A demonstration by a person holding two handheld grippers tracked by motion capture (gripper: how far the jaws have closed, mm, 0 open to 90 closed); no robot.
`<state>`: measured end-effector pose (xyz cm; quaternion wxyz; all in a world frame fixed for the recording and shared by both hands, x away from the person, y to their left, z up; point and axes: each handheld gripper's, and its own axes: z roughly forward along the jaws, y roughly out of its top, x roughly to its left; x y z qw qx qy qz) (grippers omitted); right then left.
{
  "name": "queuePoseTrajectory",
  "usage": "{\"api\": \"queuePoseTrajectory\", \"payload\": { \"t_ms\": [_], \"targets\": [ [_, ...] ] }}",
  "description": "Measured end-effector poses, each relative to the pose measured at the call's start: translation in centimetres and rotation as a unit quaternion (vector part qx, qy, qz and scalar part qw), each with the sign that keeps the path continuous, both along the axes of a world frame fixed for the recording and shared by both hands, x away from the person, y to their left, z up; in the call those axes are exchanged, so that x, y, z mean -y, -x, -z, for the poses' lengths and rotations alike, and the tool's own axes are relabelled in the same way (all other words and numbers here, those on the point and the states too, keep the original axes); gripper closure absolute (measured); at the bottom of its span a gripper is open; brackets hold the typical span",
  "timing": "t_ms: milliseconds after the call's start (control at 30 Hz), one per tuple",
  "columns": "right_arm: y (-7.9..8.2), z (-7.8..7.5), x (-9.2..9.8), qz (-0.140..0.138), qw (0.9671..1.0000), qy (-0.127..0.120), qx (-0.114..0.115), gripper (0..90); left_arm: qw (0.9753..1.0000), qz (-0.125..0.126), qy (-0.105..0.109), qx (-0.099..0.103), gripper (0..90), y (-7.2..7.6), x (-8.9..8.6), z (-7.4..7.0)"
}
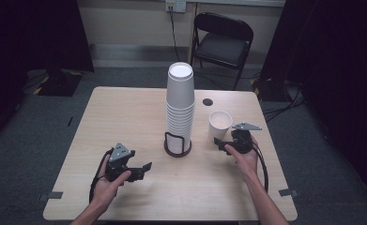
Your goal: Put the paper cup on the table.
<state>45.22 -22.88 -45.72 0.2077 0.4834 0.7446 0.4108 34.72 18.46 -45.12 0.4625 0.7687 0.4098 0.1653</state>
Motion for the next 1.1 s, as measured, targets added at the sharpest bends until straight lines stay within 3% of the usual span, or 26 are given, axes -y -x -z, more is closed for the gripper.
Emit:
{"api": "queuePoseTrajectory", "payload": {
  "t_ms": [133, 267, 367, 533, 800, 1100],
  "targets": [
    [1.1, -0.3, 0.1, 0.014, 0.9998, 0.007, 0.013, 16.2, 1.0000, -0.003, -0.001, -0.001, 16.8, 0.1, 0.0, 0.1],
    [2.5, -0.4, 0.1, 0.006, 0.9996, -0.001, 0.026, 15.7, 1.0000, -0.005, -0.002, -0.003, 16.9, 0.1, -0.1, 0.2],
    [4.3, -1.3, -0.4, 0.001, 0.9990, 0.002, 0.045, 15.5, 1.0000, -0.007, -0.003, 0.000, 16.9, 0.1, -0.1, 0.2],
    [6.1, -2.1, -1.0, -0.010, 0.9985, -0.003, 0.053, 15.1, 0.9999, -0.011, -0.009, 0.004, 17.2, 0.1, -0.3, 0.2],
    [9.1, -2.4, -2.3, -0.007, 0.9991, -0.001, 0.041, 14.6, 0.9999, -0.011, -0.010, 0.000, 17.7, 0.2, -0.2, 0.3],
    [10.2, -0.3, -3.4, -0.017, 0.9995, 0.005, 0.027, 14.7, 0.9998, -0.019, -0.009, -0.003, 17.7, 0.2, -0.2, 0.5]
  ]
}}
